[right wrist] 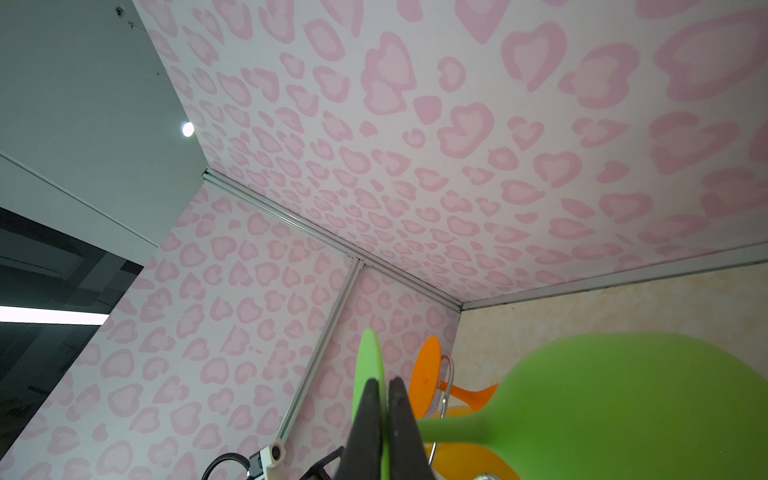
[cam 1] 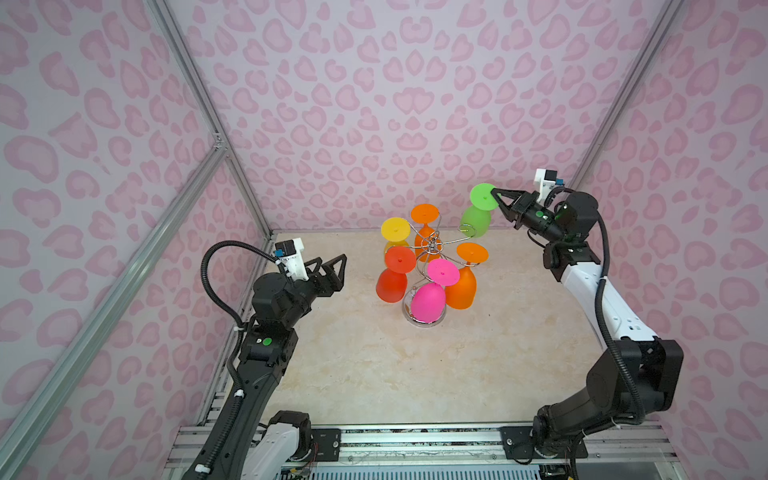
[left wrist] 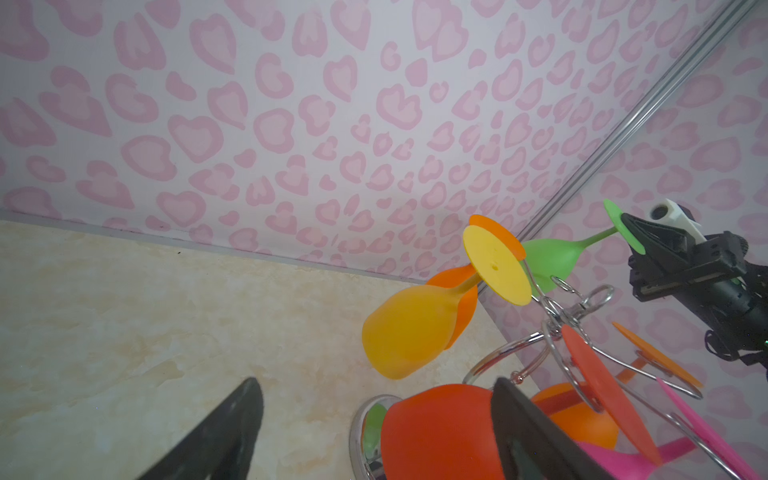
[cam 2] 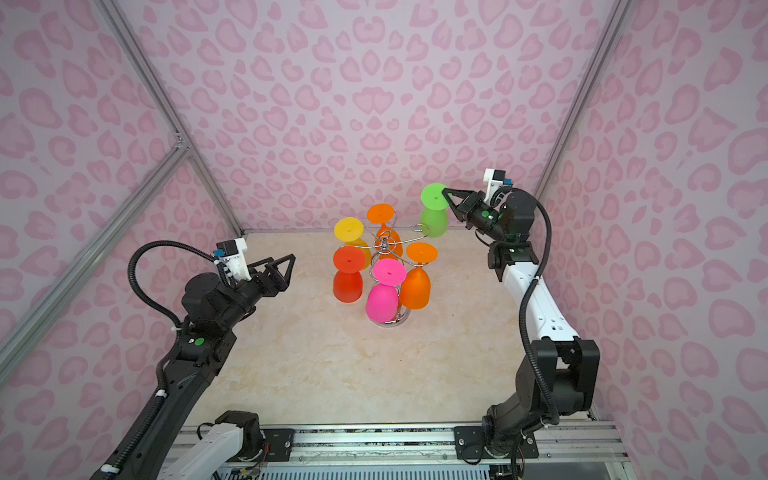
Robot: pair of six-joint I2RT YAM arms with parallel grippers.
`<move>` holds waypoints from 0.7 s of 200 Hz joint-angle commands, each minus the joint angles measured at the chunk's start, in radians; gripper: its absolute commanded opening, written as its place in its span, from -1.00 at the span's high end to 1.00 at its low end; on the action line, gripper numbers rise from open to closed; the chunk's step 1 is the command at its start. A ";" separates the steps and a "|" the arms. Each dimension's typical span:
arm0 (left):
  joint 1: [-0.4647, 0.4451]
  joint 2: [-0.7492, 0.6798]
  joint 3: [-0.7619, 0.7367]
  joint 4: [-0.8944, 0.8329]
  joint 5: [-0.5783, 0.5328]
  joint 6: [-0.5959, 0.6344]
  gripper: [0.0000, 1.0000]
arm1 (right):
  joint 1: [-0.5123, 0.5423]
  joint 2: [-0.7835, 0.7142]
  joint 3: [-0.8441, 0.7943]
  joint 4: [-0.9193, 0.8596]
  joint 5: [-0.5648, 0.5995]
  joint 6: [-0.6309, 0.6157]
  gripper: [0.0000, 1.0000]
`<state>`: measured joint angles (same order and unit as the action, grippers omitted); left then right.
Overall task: Take the wine glass off the wine glass rack
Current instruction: 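Lift the green glass off the rack with the right gripper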
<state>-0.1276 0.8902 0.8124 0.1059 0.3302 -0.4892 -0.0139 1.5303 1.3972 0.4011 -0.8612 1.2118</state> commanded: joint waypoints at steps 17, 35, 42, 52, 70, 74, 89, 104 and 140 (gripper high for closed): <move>-0.007 0.024 0.081 0.092 0.125 -0.038 -0.74 | -0.038 -0.091 -0.013 0.187 0.019 0.063 1.00; -0.012 0.041 0.118 0.156 0.199 -0.072 -0.72 | -0.037 -0.135 -0.016 0.276 0.016 0.120 1.00; -0.015 0.049 0.132 0.178 0.230 -0.089 -0.71 | -0.033 -0.149 -0.013 0.307 0.017 0.135 1.00; -0.021 0.061 0.148 0.221 0.275 -0.115 -0.69 | -0.025 -0.168 -0.004 0.329 0.014 0.153 1.00; -0.029 0.091 0.165 0.346 0.362 -0.182 -0.66 | 0.013 -0.205 0.019 0.342 0.020 0.158 1.00; -0.031 0.098 0.169 0.374 0.375 -0.195 -0.66 | 0.022 -0.211 0.022 0.343 0.021 0.156 1.00; -0.046 0.129 0.175 0.479 0.427 -0.235 -0.66 | 0.089 -0.228 0.038 0.352 0.035 0.147 1.00; -0.065 0.165 0.180 0.583 0.451 -0.275 -0.66 | 0.159 -0.226 0.049 0.364 0.045 0.145 1.00; -0.084 0.289 0.177 0.909 0.515 -0.441 -0.67 | 0.296 -0.181 0.018 0.503 0.068 0.221 1.00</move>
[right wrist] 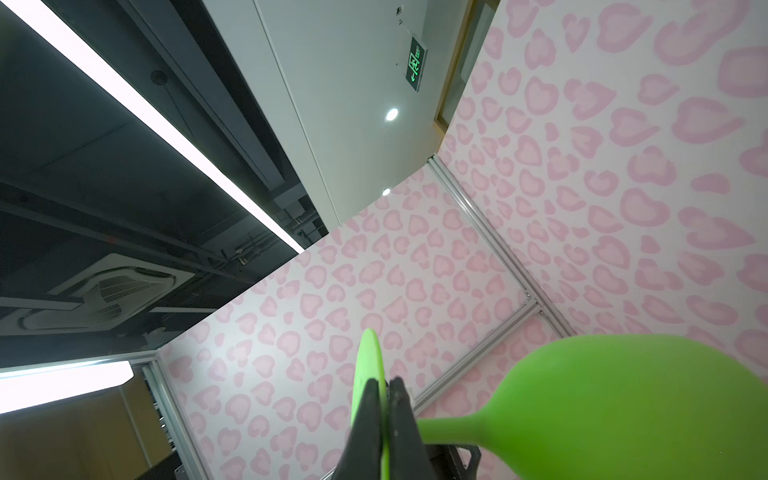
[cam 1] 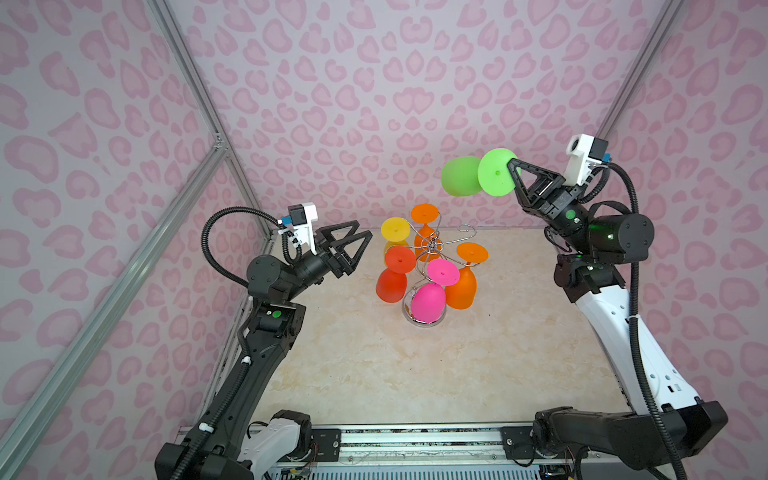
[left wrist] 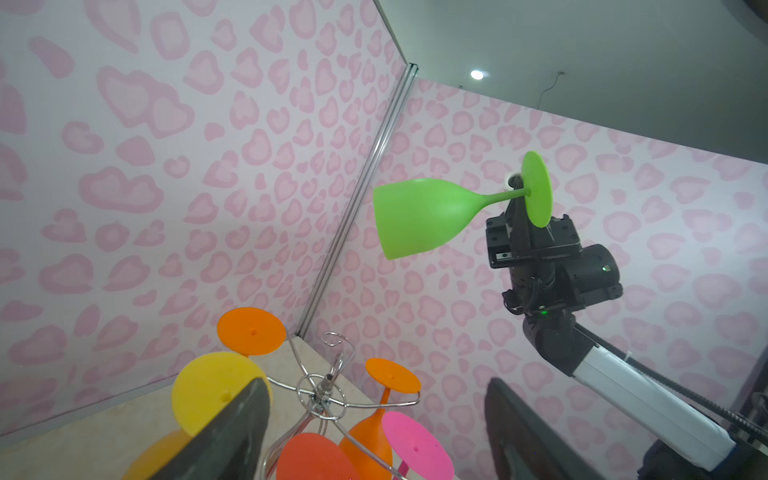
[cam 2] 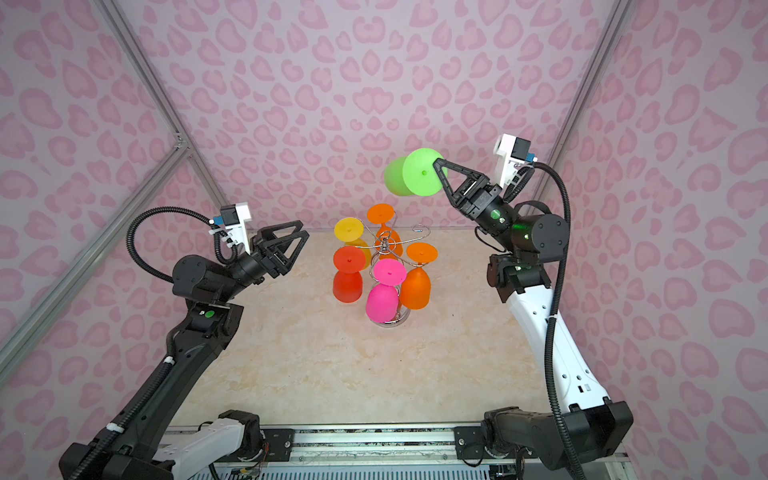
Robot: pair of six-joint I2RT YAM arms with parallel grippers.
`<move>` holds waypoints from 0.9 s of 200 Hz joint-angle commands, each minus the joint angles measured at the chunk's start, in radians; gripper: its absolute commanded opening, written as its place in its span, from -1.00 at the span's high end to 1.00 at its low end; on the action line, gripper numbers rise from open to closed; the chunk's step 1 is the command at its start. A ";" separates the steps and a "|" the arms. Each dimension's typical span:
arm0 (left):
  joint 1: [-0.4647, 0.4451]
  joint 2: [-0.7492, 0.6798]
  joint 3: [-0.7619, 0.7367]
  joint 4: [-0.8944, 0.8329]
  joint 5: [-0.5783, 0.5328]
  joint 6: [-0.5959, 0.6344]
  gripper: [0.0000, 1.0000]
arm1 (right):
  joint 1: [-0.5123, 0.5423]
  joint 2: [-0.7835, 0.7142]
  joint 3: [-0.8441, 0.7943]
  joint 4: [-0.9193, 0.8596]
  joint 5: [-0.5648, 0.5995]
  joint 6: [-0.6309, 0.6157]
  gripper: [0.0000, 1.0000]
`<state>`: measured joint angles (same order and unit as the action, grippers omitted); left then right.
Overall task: Take the wine glass off the wine glass rack
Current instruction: 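Lift the green glass off the rack with the right gripper, then bring the green glass toward the left gripper while the left gripper grasps its bowl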
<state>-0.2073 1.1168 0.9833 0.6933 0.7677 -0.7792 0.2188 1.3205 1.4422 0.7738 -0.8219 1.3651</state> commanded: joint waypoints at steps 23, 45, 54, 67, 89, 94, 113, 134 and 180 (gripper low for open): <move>-0.004 0.157 0.006 0.528 0.097 -0.276 -0.68 | 0.136 0.072 -0.058 0.230 0.046 0.134 1.00; -0.003 0.256 0.032 0.698 0.102 -0.405 -0.68 | 0.179 0.102 -0.079 0.317 0.059 0.187 1.00; -0.004 0.297 0.048 0.761 0.104 -0.459 -0.68 | 0.195 0.110 -0.088 0.332 0.062 0.195 1.00; -0.004 0.354 0.073 0.852 0.112 -0.534 -0.68 | 0.211 0.117 -0.098 0.341 0.065 0.196 1.00; -0.007 0.414 0.100 0.901 0.125 -0.589 -0.68 | 0.223 0.129 -0.120 0.371 0.075 0.212 1.00; -0.007 0.420 0.102 0.900 0.128 -0.588 -0.68 | 0.224 0.132 -0.121 0.380 0.076 0.219 1.00; -0.013 0.434 0.097 0.901 0.125 -0.588 -0.70 | 0.229 0.151 -0.116 0.409 0.076 0.241 1.00; -0.022 0.443 0.099 0.901 0.125 -0.587 -0.71 | 0.241 0.177 -0.105 0.420 0.075 0.252 1.00; -0.072 0.450 0.138 0.901 0.147 -0.595 -0.62 | 0.247 0.268 -0.074 0.529 0.095 0.362 1.00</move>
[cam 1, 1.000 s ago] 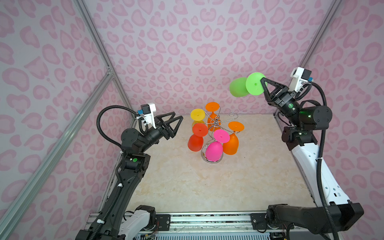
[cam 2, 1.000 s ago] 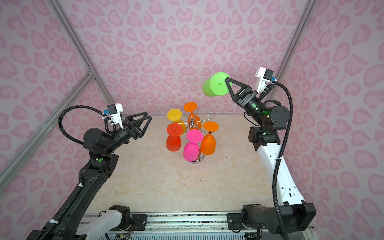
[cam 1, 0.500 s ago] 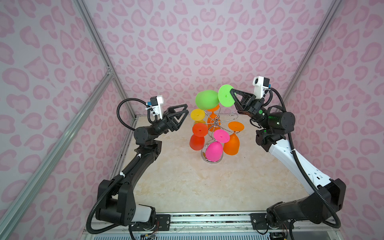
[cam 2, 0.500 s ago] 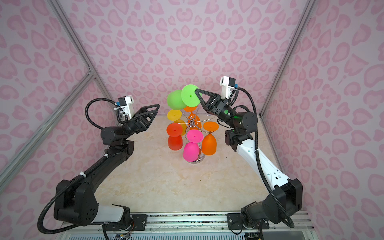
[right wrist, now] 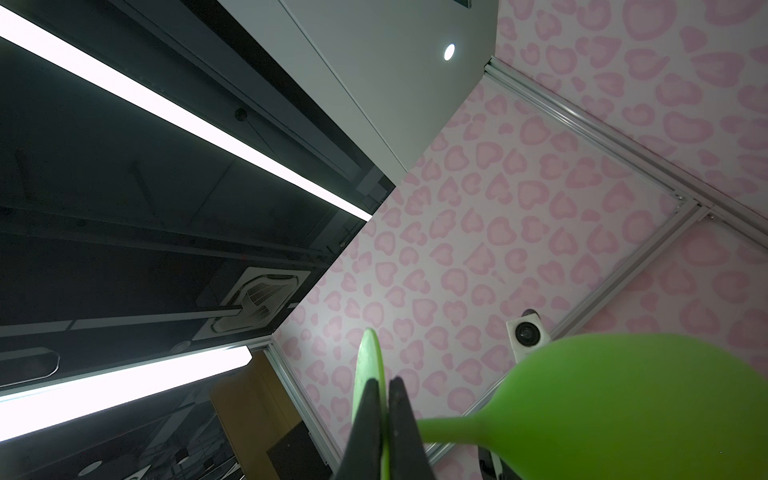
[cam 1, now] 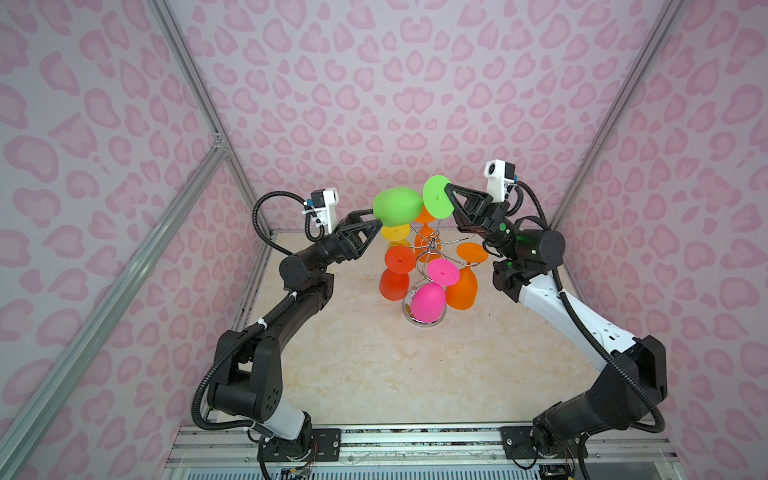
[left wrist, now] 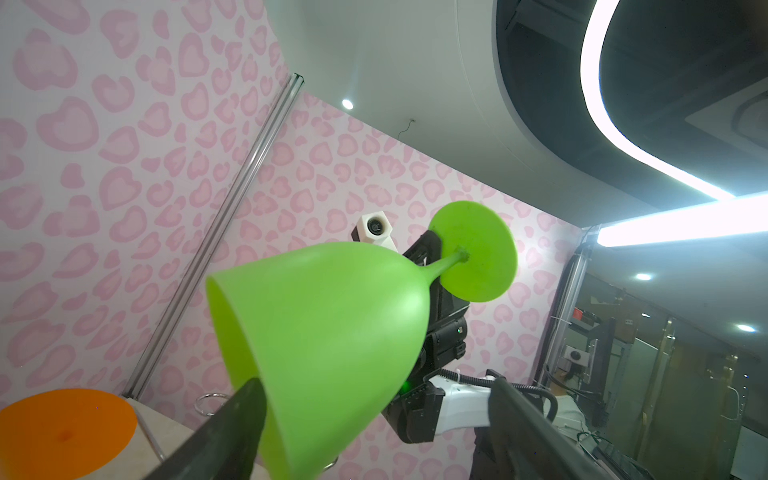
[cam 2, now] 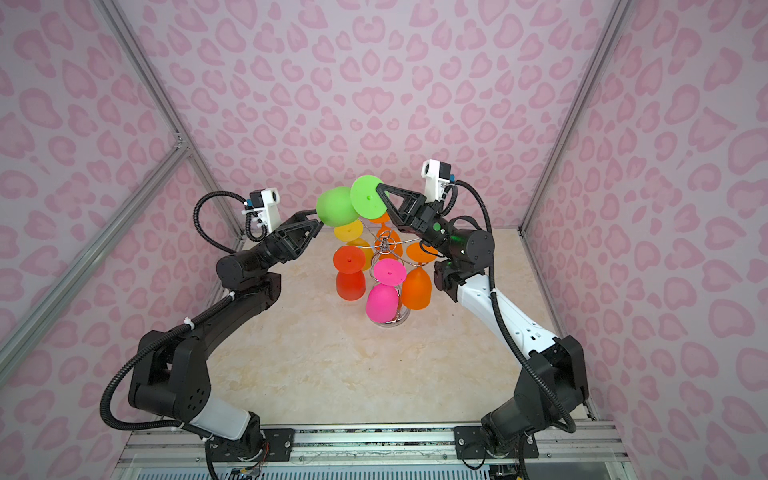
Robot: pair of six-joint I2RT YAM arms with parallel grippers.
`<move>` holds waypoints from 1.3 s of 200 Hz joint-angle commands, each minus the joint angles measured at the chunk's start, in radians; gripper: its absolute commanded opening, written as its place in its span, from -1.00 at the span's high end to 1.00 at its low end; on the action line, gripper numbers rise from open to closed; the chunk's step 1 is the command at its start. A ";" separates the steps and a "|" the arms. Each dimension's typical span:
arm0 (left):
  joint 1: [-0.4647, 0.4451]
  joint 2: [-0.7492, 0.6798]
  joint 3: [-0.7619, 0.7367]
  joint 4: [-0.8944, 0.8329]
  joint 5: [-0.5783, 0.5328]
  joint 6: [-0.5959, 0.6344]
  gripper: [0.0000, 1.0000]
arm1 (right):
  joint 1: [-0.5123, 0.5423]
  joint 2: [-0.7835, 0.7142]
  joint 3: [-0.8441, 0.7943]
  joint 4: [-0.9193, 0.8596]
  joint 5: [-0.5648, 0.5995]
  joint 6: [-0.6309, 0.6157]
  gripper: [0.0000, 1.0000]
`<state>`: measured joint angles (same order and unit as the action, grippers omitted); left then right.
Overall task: Take the wine glass off the wine glass rack
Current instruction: 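Bring the green glass toward the left gripper while the left gripper grasps its bowl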
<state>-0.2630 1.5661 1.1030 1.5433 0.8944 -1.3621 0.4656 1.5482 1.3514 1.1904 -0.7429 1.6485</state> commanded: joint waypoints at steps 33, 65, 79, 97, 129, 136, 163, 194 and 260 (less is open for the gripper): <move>-0.027 -0.024 0.011 0.051 0.017 -0.009 -0.29 | -0.004 0.099 0.038 0.203 0.044 0.190 1.00; -0.031 -0.046 0.001 0.051 0.011 -0.006 0.08 | -0.011 0.153 0.065 0.260 0.064 0.281 1.00; -0.033 -0.050 0.001 0.051 0.009 -0.010 0.22 | -0.012 0.173 0.078 0.277 0.066 0.312 1.00; -0.037 -0.058 0.000 0.051 0.006 -0.014 0.41 | -0.014 0.194 0.083 0.306 0.080 0.351 1.00; -0.042 -0.070 -0.002 0.051 -0.004 -0.024 0.65 | -0.029 0.229 0.090 0.364 0.100 0.415 1.00; -0.043 -0.071 -0.002 0.051 -0.003 -0.029 0.70 | -0.031 0.232 0.093 0.365 0.095 0.418 1.00; -0.048 -0.085 0.000 0.051 0.001 -0.032 0.91 | -0.043 0.227 0.095 0.347 0.078 0.400 0.79; -0.053 -0.112 0.004 0.047 0.023 -0.022 0.96 | -0.069 0.197 0.094 0.285 0.047 0.340 0.45; -0.086 -0.203 0.043 -0.157 0.123 0.127 0.96 | -0.134 0.105 0.075 0.143 -0.011 0.226 0.16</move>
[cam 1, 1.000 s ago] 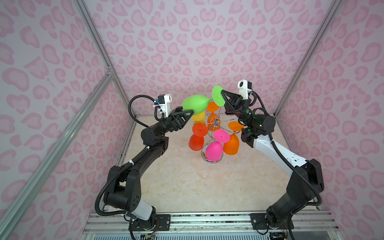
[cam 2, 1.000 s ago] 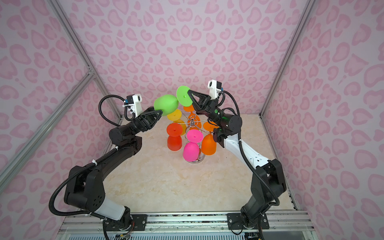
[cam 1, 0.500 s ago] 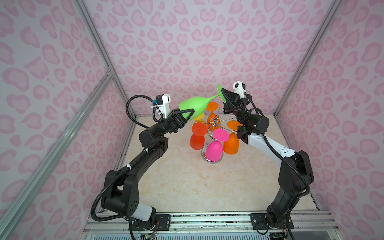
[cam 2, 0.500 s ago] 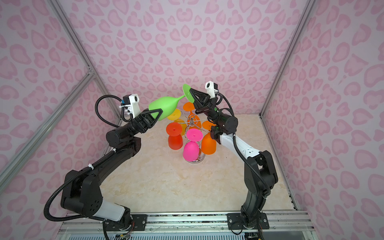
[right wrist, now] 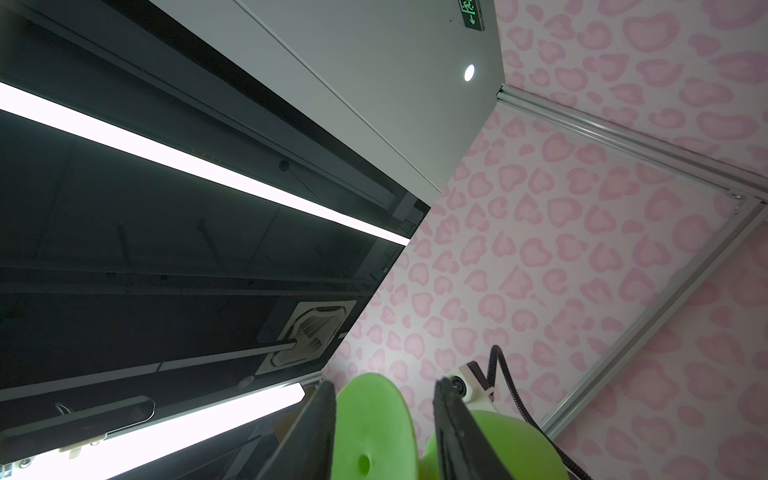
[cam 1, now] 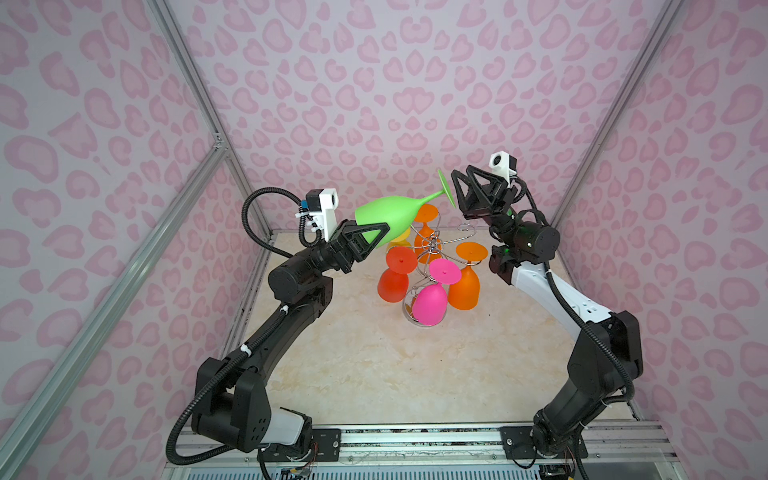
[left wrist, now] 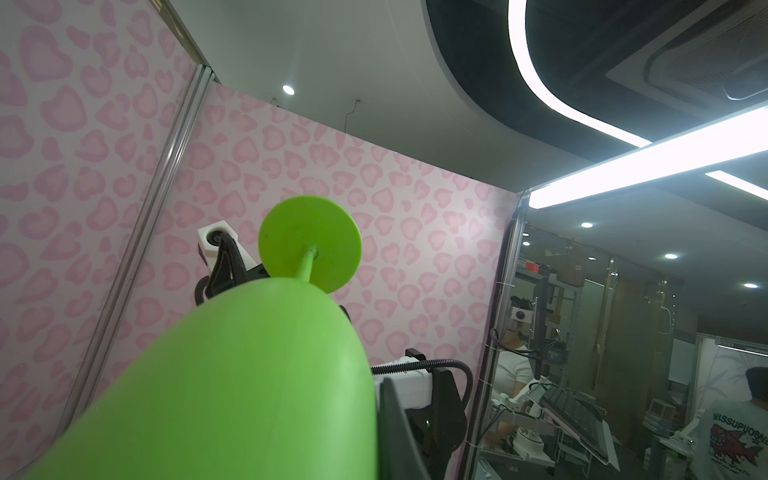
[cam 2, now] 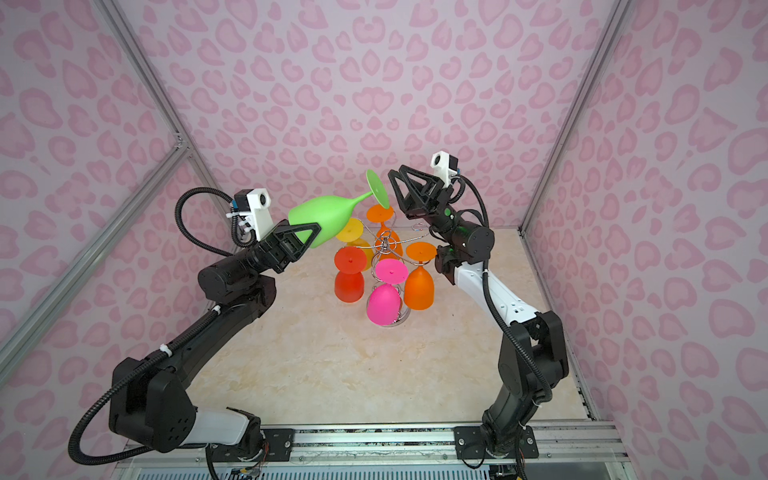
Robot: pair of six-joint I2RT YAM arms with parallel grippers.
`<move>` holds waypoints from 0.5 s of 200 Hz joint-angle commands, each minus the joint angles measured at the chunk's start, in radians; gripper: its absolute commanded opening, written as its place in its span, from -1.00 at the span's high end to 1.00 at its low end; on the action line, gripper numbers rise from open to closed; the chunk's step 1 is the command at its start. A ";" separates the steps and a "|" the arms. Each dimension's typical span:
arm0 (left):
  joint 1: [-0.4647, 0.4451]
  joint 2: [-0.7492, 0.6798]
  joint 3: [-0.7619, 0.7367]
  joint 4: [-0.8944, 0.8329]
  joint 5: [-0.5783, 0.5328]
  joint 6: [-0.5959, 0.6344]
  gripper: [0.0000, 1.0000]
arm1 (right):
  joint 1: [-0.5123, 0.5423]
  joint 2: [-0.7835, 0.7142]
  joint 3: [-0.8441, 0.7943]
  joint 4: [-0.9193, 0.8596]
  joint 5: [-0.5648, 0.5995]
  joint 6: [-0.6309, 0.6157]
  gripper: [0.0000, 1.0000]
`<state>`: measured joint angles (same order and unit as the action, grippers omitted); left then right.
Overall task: Take the wine glass off the wine glass rack
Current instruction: 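Open the right gripper and withdraw it while the left gripper holds the glass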
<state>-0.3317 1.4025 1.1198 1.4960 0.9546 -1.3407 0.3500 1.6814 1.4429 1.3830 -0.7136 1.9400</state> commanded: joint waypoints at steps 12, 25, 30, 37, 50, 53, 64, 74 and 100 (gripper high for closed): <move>-0.036 -0.070 0.039 -0.235 0.102 0.202 0.96 | -0.036 -0.054 -0.029 -0.085 -0.055 -0.096 0.14; -0.061 -0.114 0.051 -0.428 0.138 0.356 0.96 | -0.065 -0.093 -0.057 -0.144 -0.075 -0.150 0.11; -0.069 -0.133 0.056 -0.512 0.144 0.425 0.97 | -0.076 -0.109 -0.069 -0.176 -0.083 -0.175 0.09; -0.080 -0.159 0.064 -0.635 0.150 0.522 0.96 | -0.097 -0.135 -0.085 -0.221 -0.094 -0.214 0.07; -0.101 -0.201 0.099 -0.908 0.150 0.729 0.96 | -0.137 -0.185 -0.113 -0.326 -0.119 -0.301 0.04; -0.107 -0.209 0.107 -0.980 0.147 0.776 0.97 | -0.147 -0.198 -0.119 -0.354 -0.124 -0.323 0.02; -0.128 -0.232 0.141 -1.184 0.135 0.929 0.97 | -0.185 -0.246 -0.141 -0.457 -0.134 -0.409 -0.05; -0.151 -0.248 0.168 -1.351 0.115 1.052 0.96 | -0.218 -0.292 -0.160 -0.559 -0.135 -0.490 -0.12; -0.226 -0.257 0.243 -1.683 0.018 1.293 0.97 | -0.290 -0.402 -0.177 -0.898 -0.104 -0.742 -0.22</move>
<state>-0.5026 1.1522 1.2995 0.3111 1.0550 -0.4187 0.1074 1.3502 1.2789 0.8455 -0.8181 1.4956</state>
